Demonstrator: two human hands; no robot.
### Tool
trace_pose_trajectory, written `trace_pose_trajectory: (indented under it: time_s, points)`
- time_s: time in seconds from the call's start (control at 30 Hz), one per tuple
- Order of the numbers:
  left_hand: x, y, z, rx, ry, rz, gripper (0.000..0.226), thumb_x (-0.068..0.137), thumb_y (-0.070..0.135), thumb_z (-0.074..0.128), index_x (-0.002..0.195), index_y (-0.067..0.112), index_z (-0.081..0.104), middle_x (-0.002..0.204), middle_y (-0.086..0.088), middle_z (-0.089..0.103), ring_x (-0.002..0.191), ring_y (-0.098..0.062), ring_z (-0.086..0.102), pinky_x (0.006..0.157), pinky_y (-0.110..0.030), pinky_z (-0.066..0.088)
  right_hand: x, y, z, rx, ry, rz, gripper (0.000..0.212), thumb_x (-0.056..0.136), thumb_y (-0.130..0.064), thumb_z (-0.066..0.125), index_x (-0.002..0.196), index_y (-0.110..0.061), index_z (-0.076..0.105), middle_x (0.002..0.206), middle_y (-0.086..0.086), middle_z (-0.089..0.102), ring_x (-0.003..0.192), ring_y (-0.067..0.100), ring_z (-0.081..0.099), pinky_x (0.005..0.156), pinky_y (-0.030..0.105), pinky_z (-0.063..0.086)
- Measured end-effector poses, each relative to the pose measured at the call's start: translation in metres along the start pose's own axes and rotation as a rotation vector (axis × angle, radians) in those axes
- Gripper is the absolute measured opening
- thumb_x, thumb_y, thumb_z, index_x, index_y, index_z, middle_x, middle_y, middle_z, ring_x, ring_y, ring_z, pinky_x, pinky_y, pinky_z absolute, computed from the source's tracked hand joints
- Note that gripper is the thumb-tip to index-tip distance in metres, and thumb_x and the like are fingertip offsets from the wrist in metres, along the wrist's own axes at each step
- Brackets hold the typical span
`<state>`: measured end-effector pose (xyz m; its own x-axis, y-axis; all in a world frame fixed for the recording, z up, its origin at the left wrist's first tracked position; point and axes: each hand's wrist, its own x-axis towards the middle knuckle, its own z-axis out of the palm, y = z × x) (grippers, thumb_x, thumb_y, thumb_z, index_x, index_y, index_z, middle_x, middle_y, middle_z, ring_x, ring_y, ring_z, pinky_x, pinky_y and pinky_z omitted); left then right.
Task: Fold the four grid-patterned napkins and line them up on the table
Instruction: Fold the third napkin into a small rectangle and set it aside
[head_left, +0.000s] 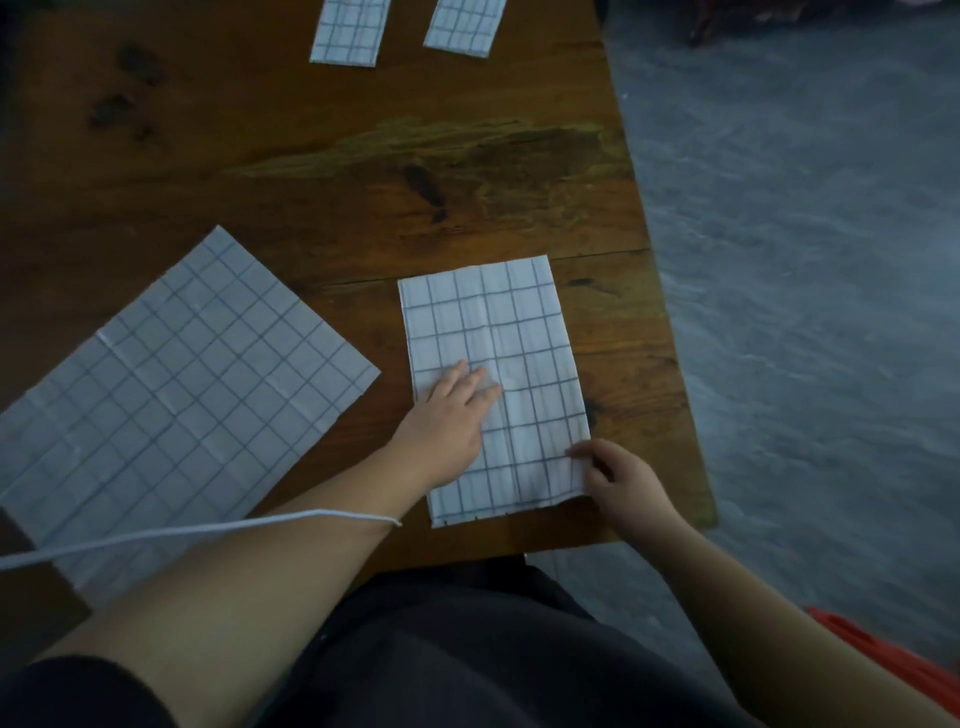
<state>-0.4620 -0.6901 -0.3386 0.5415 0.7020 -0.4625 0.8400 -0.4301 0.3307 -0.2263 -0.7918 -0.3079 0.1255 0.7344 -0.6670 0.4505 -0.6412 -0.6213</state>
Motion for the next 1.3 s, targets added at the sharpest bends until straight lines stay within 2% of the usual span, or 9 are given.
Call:
trace_pose_trajectory:
  time_s: [0.13, 0.3, 0.47, 0.6, 0.73, 0.9, 1.13, 1.2, 1.3]
  points:
    - [-0.051, -0.001, 0.008, -0.178, 0.008, 0.044, 0.053, 0.106, 0.024, 0.040, 0.158, 0.021, 0.027, 0.166, 0.001, 0.020, 0.154, -0.014, 0.005, 0.124, -0.030, 0.004, -0.005, -0.008, -0.004, 0.048, -0.085, -0.025, 0.050, 0.093, 0.006, 0.046, 0.108, -0.036, 0.068, 0.116, -0.004, 0.067, 0.099, 0.015, 0.067, 0.084, 0.036, 0.061]
    - [-0.089, 0.002, 0.000, -0.517, -0.002, -0.054, 0.053, 0.101, 0.057, 0.041, 0.147, 0.030, 0.044, 0.151, 0.013, 0.041, 0.139, 0.002, 0.030, 0.120, -0.032, 0.025, -0.008, -0.029, -0.011, 0.060, 0.042, -0.171, 0.020, 0.096, -0.011, 0.066, 0.099, -0.030, 0.071, 0.095, -0.008, 0.075, 0.090, 0.003, 0.070, 0.079, 0.025, 0.059]
    - [-0.096, 0.000, -0.019, -0.725, 0.054, -0.070, 0.090, 0.073, 0.092, 0.042, 0.142, 0.035, 0.045, 0.140, 0.023, 0.049, 0.128, 0.010, 0.043, 0.109, -0.025, 0.036, -0.001, -0.071, -0.017, 0.339, 0.158, -0.146, 0.011, 0.100, -0.019, 0.063, 0.094, -0.016, 0.072, 0.083, -0.004, 0.077, 0.082, 0.012, 0.074, 0.072, 0.027, 0.059]
    - [-0.082, -0.007, -0.033, -0.802, 0.084, -0.137, 0.079, 0.079, 0.073, 0.065, 0.145, 0.036, 0.041, 0.141, 0.022, 0.046, 0.127, 0.002, 0.045, 0.108, -0.029, 0.039, 0.016, -0.110, -0.021, 0.611, 0.150, -0.008, 0.016, 0.101, -0.024, 0.063, 0.096, -0.012, 0.071, 0.080, 0.001, 0.075, 0.076, 0.016, 0.074, 0.067, 0.032, 0.061]
    - [-0.054, -0.022, -0.051, -0.808, 0.323, -0.283, 0.029, 0.096, 0.029, 0.065, 0.122, 0.035, 0.055, 0.114, 0.019, 0.061, 0.104, -0.001, 0.059, 0.085, -0.020, 0.049, 0.044, -0.143, -0.022, 0.691, 0.198, 0.002, 0.016, 0.103, -0.022, 0.060, 0.097, -0.011, 0.070, 0.077, -0.001, 0.074, 0.072, 0.013, 0.070, 0.074, 0.030, 0.059]
    - [-0.003, -0.048, -0.078, -0.868, 0.456, -0.430, 0.018, 0.099, 0.023, 0.060, 0.117, 0.029, 0.058, 0.097, 0.018, 0.059, 0.083, 0.005, 0.054, 0.062, -0.014, 0.038, 0.090, -0.162, -0.024, 0.680, 0.233, 0.044, 0.015, 0.102, -0.022, 0.061, 0.101, -0.012, 0.071, 0.087, 0.004, 0.077, 0.076, 0.016, 0.072, 0.081, 0.032, 0.061]
    - [0.057, -0.080, -0.083, -0.902, 0.352, -0.483, 0.063, 0.094, 0.015, 0.065, 0.148, 0.028, 0.035, 0.133, 0.003, 0.056, 0.119, -0.017, 0.058, 0.097, -0.033, 0.049, 0.152, -0.159, -0.015, 0.664, 0.261, 0.120, 0.024, 0.102, -0.019, 0.061, 0.126, -0.019, 0.061, 0.106, 0.004, 0.078, 0.090, 0.016, 0.077, 0.086, 0.036, 0.061]
    - [0.060, -0.080, -0.078, -0.806, 0.336, -0.472, 0.075, 0.095, 0.015, 0.066, 0.155, 0.029, 0.024, 0.153, -0.002, 0.041, 0.130, -0.019, 0.051, 0.102, -0.028, 0.042, 0.155, -0.154, -0.011, 0.632, 0.271, 0.093, 0.043, 0.102, -0.017, 0.060, 0.143, -0.026, 0.049, 0.111, -0.002, 0.076, 0.095, 0.015, 0.076, 0.090, 0.037, 0.061]
    - [0.046, -0.071, -0.068, -0.478, 0.395, -0.385, 0.075, 0.097, 0.013, 0.060, 0.158, 0.024, 0.018, 0.163, -0.006, 0.022, 0.147, -0.024, 0.029, 0.118, -0.040, 0.035, 0.139, -0.142, -0.001, 0.303, 0.300, -0.042, 0.042, 0.105, -0.015, 0.051, 0.144, -0.029, 0.050, 0.114, -0.010, 0.070, 0.097, 0.008, 0.071, 0.088, 0.034, 0.059]
